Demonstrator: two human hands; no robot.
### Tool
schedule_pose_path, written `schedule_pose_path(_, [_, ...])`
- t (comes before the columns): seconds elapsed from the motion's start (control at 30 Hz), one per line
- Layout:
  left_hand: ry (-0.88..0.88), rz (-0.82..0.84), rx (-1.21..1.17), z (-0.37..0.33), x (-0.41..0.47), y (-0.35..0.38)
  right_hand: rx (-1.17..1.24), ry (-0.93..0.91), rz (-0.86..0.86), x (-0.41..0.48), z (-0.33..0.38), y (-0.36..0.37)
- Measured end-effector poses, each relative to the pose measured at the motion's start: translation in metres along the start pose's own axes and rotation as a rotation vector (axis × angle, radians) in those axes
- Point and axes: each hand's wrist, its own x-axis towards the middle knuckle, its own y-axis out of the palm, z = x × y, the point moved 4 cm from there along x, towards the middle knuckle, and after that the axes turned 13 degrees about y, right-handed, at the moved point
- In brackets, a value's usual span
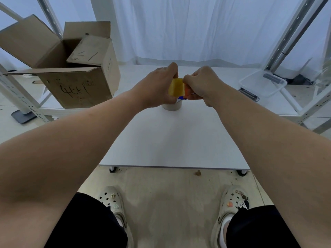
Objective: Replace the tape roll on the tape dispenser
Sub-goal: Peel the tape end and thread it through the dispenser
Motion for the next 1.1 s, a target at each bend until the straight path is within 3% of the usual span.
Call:
schedule_pose_path(0.13, [-0.007, -0.055, -0.133, 0.000, -0.002, -0.001, -0.036, -0.018, 0.042, 0.001, 0.002, 0.003])
schedule_pose_path(0.3, [-0.054, -0.141, -0.348, 0.010, -0.008, -0.007, 0.131, 0.026, 0.106, 0.002, 0.003, 0.000])
schedule_pose_path(0.57, [-0.120, -0.107, -0.329, 0.019, -0.007, -0.005, 0.375, 0.058, 0.163, -0.002, 0.000, -0.004])
schedule_pose_path(0.77, [-0.128, -0.137, -0.253, 0.018, -0.007, -0.009, 0.044, 0.003, 0.072, -0.002, -0.005, 0.006])
schedule_pose_path(0.97, [-0.118, -0.157, -0.221, 0.015, -0.006, -0.010, 0.157, -0.045, 0.016, -0.004, 0.000, 0.008])
schedule_pose_path(1.1, [-0.118, -0.136, -0.210, 0.014, -0.007, -0.010, 0.105, -0.087, -0.043, -0.004, 0.002, 0.008])
